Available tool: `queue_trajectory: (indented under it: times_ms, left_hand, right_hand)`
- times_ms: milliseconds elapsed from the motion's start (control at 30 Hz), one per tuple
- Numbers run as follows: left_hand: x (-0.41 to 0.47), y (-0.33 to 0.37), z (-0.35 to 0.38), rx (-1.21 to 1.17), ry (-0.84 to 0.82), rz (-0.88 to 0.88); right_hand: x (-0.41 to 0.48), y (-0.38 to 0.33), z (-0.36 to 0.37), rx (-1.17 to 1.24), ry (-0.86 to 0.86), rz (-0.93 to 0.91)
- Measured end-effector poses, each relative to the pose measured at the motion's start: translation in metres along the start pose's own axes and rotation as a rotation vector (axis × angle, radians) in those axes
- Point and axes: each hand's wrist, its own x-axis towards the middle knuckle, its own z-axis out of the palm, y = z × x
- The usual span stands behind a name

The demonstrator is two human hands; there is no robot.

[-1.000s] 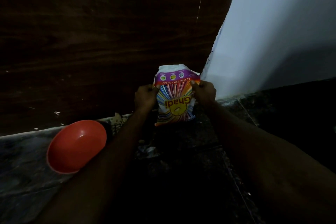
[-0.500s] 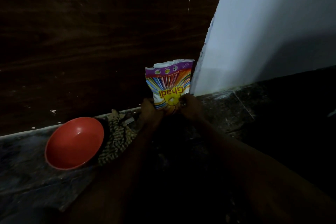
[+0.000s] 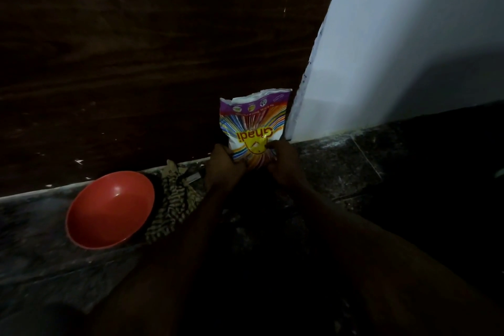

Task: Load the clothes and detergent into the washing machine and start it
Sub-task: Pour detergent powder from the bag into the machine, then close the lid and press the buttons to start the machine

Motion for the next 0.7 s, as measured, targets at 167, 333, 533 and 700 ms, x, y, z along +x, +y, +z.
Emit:
queue_trajectory:
  times_ms: [167,333,533,700]
  left_hand:
    - [-0.031,0.003,0.001,0.138,-0.007,0.24]
    - [-0.054,0.046,-0.04,0.273,-0.008,0.33]
    - [-0.095,0.171,-0.135,0.31,-0.11,0.368]
    - [-0.138,0.293,-0.24,0.402,-0.168,0.499]
  right_hand:
    - [-0.009,-0.012,-0.019,0.055,0.051,0.058]
    - [-0.003,-0.029,-0.068,-0.018,-0.036,0.15]
    - [-0.035,-0.132,-0.2,-0.059,-0.108,0.186]
    - [-0.046,-0.232,-0.332,-0.031,0.028,0.276]
